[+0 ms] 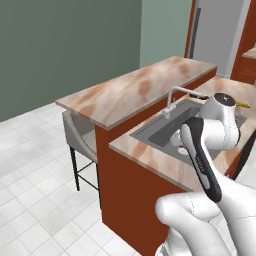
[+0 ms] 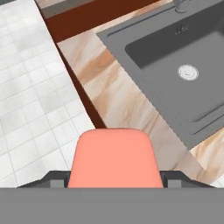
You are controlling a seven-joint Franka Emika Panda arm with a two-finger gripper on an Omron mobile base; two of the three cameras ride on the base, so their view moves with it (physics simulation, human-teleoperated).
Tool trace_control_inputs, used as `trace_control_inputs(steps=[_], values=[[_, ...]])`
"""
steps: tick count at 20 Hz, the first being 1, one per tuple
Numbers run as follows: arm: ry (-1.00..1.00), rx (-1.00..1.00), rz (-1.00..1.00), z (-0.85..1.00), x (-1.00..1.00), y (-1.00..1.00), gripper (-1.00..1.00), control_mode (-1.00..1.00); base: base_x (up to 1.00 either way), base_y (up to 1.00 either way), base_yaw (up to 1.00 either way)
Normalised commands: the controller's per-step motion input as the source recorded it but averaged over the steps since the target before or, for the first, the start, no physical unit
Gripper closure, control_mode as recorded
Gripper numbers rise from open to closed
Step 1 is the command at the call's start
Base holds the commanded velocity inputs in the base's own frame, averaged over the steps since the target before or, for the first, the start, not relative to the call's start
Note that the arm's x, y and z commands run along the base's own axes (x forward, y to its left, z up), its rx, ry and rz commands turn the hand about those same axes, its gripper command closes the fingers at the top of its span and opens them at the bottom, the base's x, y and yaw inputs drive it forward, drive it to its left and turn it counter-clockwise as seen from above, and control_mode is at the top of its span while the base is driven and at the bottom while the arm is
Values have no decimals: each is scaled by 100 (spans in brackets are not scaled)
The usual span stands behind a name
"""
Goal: Open the cabinet. Pick the bar soap and place it next to the sink. Then close the cabinet.
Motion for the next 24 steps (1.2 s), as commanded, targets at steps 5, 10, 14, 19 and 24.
trace_control_inputs(steps=[5,10,14,19,24], values=[[4,0,0,-37,50,-7,100,-100,0,0,0],[10,0,3,-35,54,-4,100,-100,0,0,0],[16,0,18,-24,58,0,100,-100,0,0,0],[14,0,26,-20,45,0,100,-100,0,0,0],[5,0,26,-6,37,0,100,-100,0,0,0]])
